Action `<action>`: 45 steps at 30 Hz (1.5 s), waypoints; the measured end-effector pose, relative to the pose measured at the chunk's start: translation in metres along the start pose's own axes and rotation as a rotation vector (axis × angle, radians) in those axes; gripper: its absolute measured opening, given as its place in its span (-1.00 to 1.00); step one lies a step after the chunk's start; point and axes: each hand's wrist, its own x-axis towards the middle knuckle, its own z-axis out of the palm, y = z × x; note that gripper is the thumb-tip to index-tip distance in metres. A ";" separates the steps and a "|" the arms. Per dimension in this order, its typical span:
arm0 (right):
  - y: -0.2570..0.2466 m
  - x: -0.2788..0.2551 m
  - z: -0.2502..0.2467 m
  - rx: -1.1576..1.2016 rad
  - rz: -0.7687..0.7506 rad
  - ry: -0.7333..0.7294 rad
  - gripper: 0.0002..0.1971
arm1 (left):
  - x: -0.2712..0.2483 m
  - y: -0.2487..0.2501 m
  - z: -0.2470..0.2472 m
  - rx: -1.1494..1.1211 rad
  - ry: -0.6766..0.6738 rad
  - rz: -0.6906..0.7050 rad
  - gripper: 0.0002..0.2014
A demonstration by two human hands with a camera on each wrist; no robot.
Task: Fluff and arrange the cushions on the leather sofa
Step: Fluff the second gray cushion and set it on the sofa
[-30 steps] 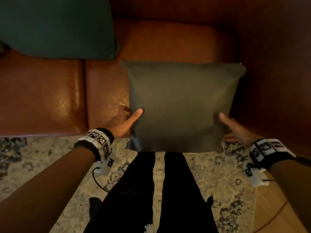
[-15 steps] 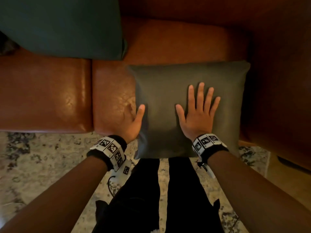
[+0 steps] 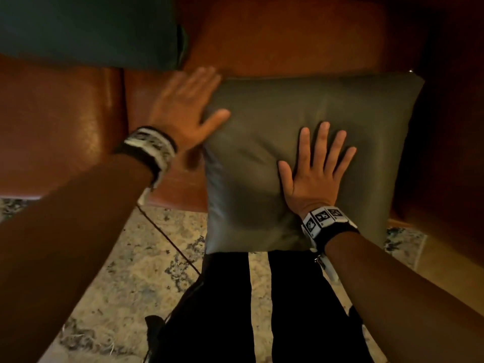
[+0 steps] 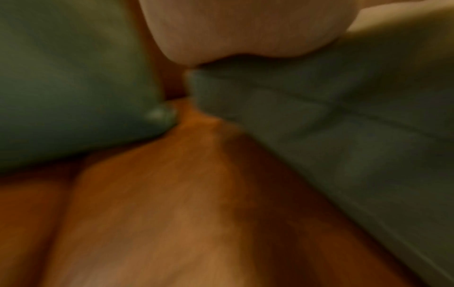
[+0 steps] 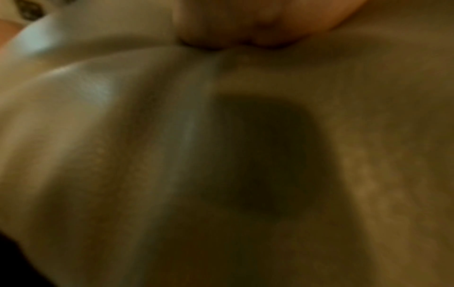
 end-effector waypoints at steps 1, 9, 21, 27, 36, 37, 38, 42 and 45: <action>-0.001 0.000 -0.001 -0.002 0.004 -0.005 -0.23 | -0.012 -0.017 -0.001 -0.007 0.027 -0.129 -0.20; -0.002 0.000 0.002 0.005 -0.005 -0.029 -0.24 | -0.015 0.110 -0.005 0.024 0.095 0.381 -0.30; -0.010 0.004 0.006 -0.014 0.014 -0.032 -0.24 | -0.005 0.067 -0.026 0.030 0.063 0.231 -0.27; 0.009 0.009 0.002 0.005 -0.028 -0.039 -0.25 | 0.029 0.031 -0.026 -0.045 -0.121 -0.255 -0.27; -0.001 0.009 -0.006 0.018 -0.017 -0.098 -0.23 | -0.044 0.087 0.018 -0.026 0.084 0.068 -0.24; 0.000 0.010 -0.009 0.036 -0.026 -0.118 -0.23 | -0.059 0.074 0.030 -0.065 0.066 -0.104 -0.20; 0.000 0.013 -0.011 0.049 -0.029 -0.129 -0.22 | -0.074 0.059 0.039 -0.129 0.071 -0.280 -0.18; -0.003 0.016 -0.026 0.094 -0.014 -0.220 -0.22 | -0.120 0.046 0.042 -0.205 0.076 -0.442 -0.20; -0.001 0.014 -0.048 0.204 -0.027 -0.315 -0.24 | -0.105 0.087 0.023 -0.224 0.160 -0.252 -0.25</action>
